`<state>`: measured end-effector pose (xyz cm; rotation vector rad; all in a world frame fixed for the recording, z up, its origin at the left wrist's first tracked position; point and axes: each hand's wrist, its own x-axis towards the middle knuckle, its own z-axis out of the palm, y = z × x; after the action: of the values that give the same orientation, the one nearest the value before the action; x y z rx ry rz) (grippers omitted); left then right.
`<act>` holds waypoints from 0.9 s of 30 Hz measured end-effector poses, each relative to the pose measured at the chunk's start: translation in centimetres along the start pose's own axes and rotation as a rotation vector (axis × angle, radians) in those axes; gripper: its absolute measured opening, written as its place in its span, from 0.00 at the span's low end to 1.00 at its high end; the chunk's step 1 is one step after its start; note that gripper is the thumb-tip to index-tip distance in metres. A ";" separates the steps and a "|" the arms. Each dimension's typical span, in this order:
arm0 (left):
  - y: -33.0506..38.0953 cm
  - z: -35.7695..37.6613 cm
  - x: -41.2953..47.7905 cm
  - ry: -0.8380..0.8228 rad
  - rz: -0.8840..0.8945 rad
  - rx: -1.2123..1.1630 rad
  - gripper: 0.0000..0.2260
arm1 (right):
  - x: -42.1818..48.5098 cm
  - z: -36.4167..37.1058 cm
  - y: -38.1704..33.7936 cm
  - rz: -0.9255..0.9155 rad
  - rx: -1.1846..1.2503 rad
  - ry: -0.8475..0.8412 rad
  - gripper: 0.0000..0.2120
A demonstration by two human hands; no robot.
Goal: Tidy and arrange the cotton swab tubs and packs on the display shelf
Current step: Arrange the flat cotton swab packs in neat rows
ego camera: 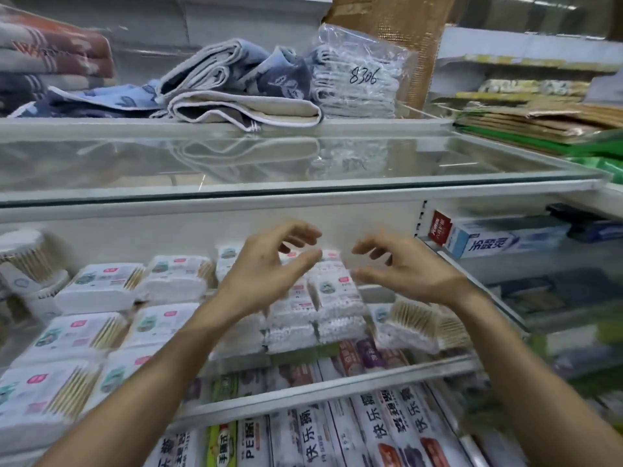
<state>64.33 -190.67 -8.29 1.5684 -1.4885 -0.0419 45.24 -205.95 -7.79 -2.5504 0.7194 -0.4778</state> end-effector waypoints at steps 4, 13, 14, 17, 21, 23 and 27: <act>0.5 3.1 1.1 -0.066 0.011 -0.051 0.08 | -3.2 -1.3 1.7 0.118 -0.106 -0.166 0.27; 1.9 5.8 2.6 -0.134 0.056 -0.064 0.08 | -6.0 -2.0 2.8 0.321 -0.165 -0.406 0.35; 1.9 5.7 2.6 -0.136 0.057 -0.067 0.08 | -6.0 -2.0 2.9 0.317 -0.144 -0.391 0.33; 2.0 5.2 2.5 -0.133 0.059 -0.095 0.08 | -5.6 -2.4 3.2 0.296 0.059 -0.310 0.23; 1.4 4.2 2.1 -0.139 0.138 -0.100 0.15 | -4.2 -3.0 3.2 0.229 0.451 -0.070 0.13; 1.1 3.6 2.0 -0.157 0.212 -0.062 0.23 | -3.0 -2.7 2.5 0.204 0.737 -0.051 0.14; 0.2 2.4 1.9 -0.178 0.312 0.105 0.36 | -0.7 -1.3 0.6 0.196 1.085 -0.099 0.18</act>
<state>63.33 -193.56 -8.44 1.4258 -1.8888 0.0802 43.92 -206.43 -7.10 -1.4622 0.4647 -0.4852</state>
